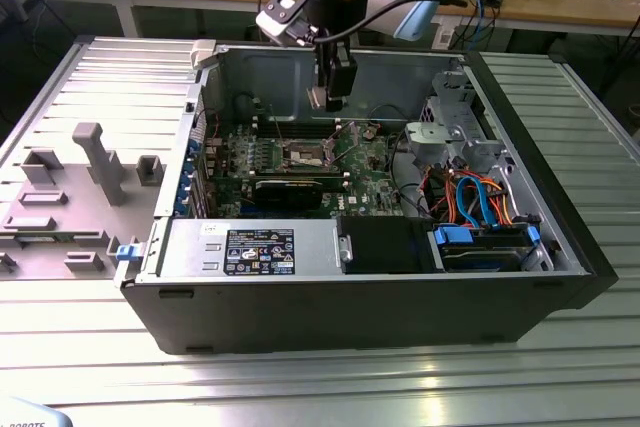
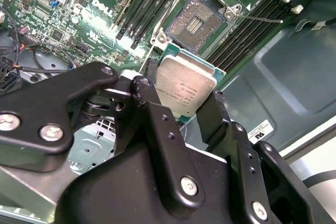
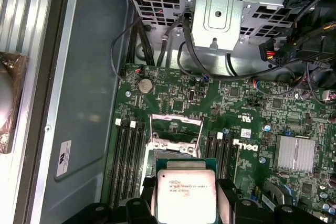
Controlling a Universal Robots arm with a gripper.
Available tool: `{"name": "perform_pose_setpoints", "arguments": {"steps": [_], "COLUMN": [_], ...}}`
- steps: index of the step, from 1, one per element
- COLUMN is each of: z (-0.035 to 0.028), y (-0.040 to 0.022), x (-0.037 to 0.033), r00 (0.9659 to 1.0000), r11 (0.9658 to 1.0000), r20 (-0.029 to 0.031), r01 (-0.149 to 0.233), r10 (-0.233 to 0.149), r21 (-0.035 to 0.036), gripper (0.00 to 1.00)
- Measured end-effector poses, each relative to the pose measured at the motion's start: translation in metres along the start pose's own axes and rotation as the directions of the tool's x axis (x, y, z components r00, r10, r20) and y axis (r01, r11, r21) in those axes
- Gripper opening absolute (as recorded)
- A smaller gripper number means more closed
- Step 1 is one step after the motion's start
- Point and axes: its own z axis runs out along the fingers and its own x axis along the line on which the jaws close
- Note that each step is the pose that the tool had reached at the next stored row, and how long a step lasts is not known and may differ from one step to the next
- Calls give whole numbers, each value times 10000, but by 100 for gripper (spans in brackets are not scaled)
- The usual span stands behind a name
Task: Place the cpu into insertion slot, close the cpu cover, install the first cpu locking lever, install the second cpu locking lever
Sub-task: 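Place the cpu into insertion slot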
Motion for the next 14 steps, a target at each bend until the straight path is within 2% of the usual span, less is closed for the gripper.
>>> {"name": "perform_pose_setpoints", "arguments": {"steps": [11,13,14], "z": [9,24,51], "y": [1,-12,-12], "x": [0,2,6], "r00": [10000,10000,10000], "r11": [10000,10000,10000], "r20": [-1,-14,-15], "r01": [0,-2,-8], "r10": [0,2,8], "r21": [-1,-3,5], "gripper": [55,55,55]}}
